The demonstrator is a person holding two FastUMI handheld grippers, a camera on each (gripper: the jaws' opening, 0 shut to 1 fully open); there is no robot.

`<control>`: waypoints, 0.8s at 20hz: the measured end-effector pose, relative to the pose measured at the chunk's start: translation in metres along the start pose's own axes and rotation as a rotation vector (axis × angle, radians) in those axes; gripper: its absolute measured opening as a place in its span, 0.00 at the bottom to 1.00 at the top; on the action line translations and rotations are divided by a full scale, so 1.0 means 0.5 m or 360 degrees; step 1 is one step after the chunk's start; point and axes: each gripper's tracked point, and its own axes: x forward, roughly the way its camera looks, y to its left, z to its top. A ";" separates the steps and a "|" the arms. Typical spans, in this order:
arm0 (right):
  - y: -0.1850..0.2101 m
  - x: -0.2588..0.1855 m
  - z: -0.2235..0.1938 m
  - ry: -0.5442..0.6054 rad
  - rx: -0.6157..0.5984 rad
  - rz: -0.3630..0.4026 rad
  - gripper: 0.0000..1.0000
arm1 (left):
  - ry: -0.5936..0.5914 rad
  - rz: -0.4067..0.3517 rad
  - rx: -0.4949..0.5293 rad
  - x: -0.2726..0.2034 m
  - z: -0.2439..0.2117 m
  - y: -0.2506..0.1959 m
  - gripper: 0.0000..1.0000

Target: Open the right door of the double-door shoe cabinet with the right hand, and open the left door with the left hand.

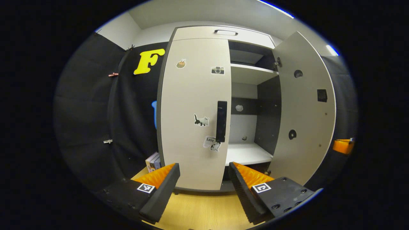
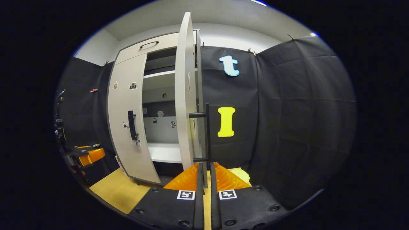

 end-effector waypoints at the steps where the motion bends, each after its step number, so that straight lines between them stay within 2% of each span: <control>1: 0.008 -0.008 -0.002 -0.0009 0.0002 -0.0017 0.13 | -0.0009 -0.0021 -0.0007 0.027 0.010 0.000 0.95; 3: 0.018 -0.015 -0.019 0.0001 0.0001 -0.0040 0.13 | -0.0030 -0.0072 -0.0008 0.078 0.031 -0.006 0.95; 4: 0.026 -0.025 -0.036 0.0033 -0.0009 -0.0054 0.17 | -0.0043 -0.0091 -0.0001 0.104 0.040 -0.008 0.95; 5: 0.040 -0.043 -0.067 0.0071 -0.0024 -0.0083 0.26 | -0.0055 -0.0106 0.0014 0.126 0.049 -0.011 0.95; 6: 0.053 -0.057 -0.086 0.0094 -0.0023 -0.0082 0.27 | -0.0074 -0.0125 0.0036 0.150 0.060 -0.017 0.95; 7: 0.068 -0.060 -0.101 0.0114 -0.0016 -0.0081 0.40 | -0.0088 -0.0144 0.0057 0.174 0.072 -0.024 0.92; 8: 0.082 -0.067 -0.115 0.0132 -0.0005 -0.0081 0.46 | -0.0097 -0.0171 0.0068 0.194 0.078 -0.033 0.95; 9: 0.101 -0.067 -0.127 0.0138 0.0006 -0.0082 0.63 | -0.0103 -0.0203 0.0070 0.213 0.086 -0.045 0.95; 10: 0.115 -0.070 -0.139 0.0146 0.0014 -0.0084 0.69 | -0.0105 -0.0232 0.0071 0.233 0.092 -0.053 0.95; 12: 0.138 -0.070 -0.159 0.0162 0.0003 -0.0099 0.94 | -0.0099 -0.0266 0.0076 0.267 0.098 -0.069 0.94; 13: 0.150 -0.066 -0.165 0.0167 -0.0008 -0.0107 0.98 | -0.0099 -0.0276 0.0081 0.282 0.099 -0.075 0.94; 15: 0.168 -0.065 -0.172 0.0173 -0.0038 -0.0114 0.98 | -0.0093 -0.0273 0.0100 0.308 0.100 -0.083 0.93; 16: 0.175 -0.068 -0.172 0.0173 -0.0051 -0.0104 0.98 | -0.0092 -0.0254 0.0107 0.319 0.101 -0.085 0.90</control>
